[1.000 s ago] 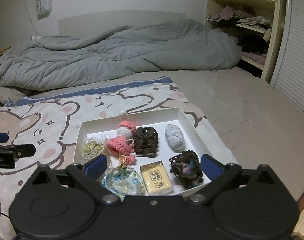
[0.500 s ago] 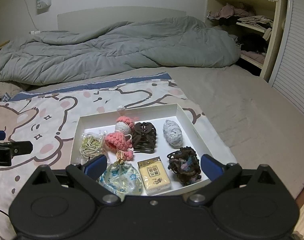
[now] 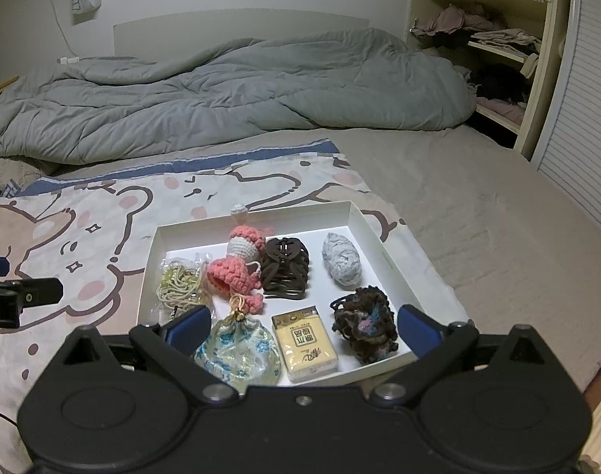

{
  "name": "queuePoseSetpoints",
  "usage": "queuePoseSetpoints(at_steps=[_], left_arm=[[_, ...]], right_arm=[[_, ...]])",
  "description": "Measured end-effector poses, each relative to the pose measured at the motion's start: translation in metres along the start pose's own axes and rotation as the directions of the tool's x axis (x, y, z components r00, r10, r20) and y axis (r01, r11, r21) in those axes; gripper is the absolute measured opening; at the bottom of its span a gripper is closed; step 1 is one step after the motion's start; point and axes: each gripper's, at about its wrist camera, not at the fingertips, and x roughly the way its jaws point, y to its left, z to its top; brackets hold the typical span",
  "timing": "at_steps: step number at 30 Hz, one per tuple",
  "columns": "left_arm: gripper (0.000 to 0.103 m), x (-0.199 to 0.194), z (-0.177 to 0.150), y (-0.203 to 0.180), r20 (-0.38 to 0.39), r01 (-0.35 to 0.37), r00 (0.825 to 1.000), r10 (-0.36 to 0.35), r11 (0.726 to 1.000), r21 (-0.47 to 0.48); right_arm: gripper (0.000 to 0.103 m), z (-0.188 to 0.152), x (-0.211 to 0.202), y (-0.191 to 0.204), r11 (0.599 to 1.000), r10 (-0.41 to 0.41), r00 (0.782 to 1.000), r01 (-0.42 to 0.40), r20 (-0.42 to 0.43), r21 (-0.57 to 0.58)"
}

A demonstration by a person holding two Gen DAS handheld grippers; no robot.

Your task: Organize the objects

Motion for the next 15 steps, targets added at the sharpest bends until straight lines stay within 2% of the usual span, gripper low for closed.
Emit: queuePoseSetpoints(at_steps=[15], left_arm=[[0.103,0.0,0.0006,-0.0006,0.0,-0.002,1.0,0.002,1.0,0.002]], right_arm=[[0.102,-0.0001,0.0008,-0.0001,1.0,0.001,1.0,-0.001,-0.004,-0.004]])
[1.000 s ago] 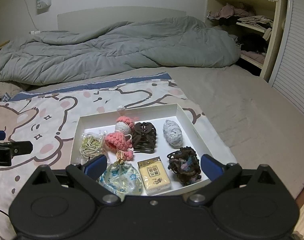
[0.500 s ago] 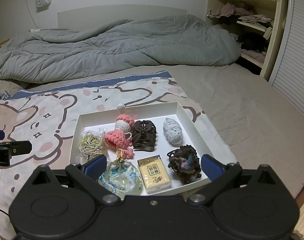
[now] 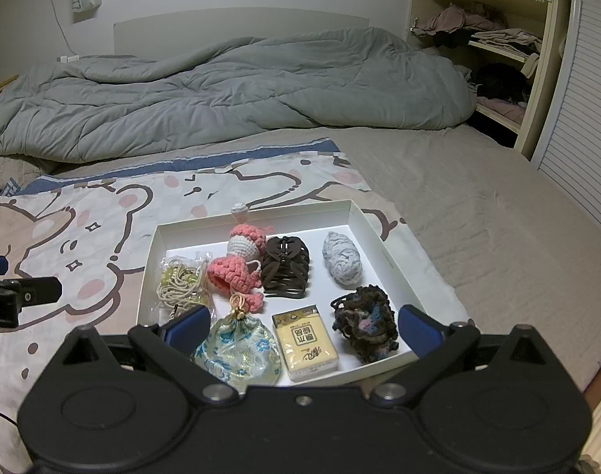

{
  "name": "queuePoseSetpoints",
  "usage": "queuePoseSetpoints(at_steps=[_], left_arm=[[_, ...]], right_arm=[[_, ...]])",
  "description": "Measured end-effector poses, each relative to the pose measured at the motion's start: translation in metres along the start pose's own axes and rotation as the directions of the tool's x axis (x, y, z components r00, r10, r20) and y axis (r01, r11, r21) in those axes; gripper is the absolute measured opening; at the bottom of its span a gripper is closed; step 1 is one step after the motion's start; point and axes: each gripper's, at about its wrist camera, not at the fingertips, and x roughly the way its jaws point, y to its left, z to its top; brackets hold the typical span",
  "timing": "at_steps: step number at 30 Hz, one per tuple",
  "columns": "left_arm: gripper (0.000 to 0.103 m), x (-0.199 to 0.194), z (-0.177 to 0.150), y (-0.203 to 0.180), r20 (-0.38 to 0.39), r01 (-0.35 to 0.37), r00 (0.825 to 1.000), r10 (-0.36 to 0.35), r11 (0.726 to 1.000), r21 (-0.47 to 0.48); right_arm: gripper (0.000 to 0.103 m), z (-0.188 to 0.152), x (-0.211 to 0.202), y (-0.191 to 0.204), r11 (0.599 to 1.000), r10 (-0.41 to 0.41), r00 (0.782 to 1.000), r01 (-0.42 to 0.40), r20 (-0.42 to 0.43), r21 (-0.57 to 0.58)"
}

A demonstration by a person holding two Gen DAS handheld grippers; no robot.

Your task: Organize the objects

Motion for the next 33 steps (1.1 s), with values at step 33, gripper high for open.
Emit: queuePoseSetpoints(at_steps=[33], left_arm=[[0.103,0.0022,-0.0015,0.0005,-0.013,-0.011,1.0,0.011,1.0,0.003]], right_arm=[[0.103,-0.003,0.0017,0.0002,1.0,0.0,1.0,0.0,-0.007,0.0]])
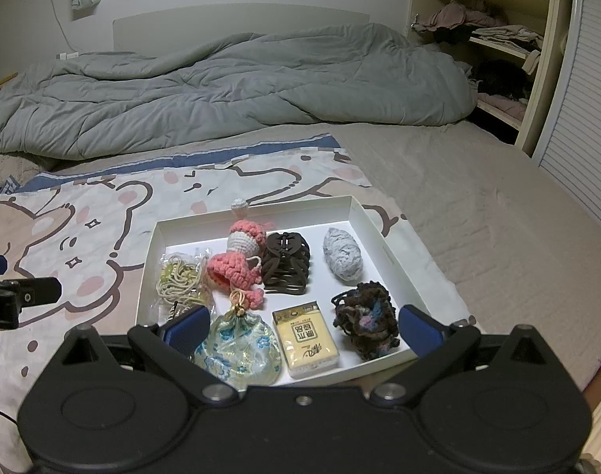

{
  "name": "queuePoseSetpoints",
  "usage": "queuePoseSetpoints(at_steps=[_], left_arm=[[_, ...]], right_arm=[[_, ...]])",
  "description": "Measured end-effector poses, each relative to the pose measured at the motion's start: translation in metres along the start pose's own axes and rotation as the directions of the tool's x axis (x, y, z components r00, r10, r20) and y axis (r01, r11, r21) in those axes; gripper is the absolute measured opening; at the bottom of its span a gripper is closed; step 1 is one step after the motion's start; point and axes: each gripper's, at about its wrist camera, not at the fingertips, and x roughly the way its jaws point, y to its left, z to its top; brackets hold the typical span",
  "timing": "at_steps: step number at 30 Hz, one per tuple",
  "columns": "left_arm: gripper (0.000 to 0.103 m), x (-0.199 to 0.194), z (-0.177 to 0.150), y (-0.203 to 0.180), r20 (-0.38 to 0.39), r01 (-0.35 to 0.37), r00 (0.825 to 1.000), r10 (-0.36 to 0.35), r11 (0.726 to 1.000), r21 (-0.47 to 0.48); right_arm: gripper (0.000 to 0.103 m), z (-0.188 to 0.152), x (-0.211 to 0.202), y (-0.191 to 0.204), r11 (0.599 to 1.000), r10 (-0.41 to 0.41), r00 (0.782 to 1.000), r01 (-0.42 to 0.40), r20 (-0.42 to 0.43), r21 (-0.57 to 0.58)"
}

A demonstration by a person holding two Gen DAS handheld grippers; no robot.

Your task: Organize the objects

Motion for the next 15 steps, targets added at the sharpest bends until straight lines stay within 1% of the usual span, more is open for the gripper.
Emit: queuePoseSetpoints(at_steps=[15], left_arm=[[0.103,0.0007,-0.0004,0.0003,-0.005,0.001,1.0,0.0,1.0,0.003]], right_arm=[[0.103,-0.0002,-0.0002,0.0001,1.0,0.0,1.0,0.0,-0.002,0.0]])
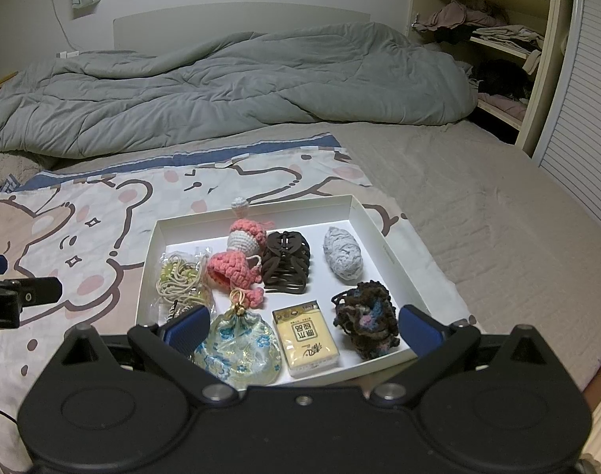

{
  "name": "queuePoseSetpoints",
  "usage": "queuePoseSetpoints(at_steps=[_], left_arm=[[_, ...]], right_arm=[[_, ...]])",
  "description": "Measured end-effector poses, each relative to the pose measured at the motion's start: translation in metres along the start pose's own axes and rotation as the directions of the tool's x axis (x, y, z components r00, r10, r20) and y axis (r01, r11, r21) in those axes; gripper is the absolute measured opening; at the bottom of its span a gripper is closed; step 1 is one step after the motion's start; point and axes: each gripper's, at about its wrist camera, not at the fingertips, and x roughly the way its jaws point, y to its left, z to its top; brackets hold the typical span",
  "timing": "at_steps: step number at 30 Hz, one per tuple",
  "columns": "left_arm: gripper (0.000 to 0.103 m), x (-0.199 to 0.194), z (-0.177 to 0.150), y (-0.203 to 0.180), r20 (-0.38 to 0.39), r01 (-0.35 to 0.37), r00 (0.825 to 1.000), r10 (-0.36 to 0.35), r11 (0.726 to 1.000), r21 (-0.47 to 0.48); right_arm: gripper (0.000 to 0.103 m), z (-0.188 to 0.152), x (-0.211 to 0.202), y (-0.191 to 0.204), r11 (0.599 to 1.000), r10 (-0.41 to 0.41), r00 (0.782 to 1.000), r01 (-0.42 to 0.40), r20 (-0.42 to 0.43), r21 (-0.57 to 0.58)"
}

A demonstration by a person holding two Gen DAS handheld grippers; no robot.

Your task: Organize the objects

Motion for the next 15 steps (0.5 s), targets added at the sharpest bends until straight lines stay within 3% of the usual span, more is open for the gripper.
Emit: queuePoseSetpoints(at_steps=[15], left_arm=[[0.103,0.0004,0.0009,-0.0001,0.0,-0.002,1.0,0.002,1.0,-0.002]], right_arm=[[0.103,0.0005,0.0006,0.0005,1.0,-0.001,1.0,0.001,-0.001,0.001]])
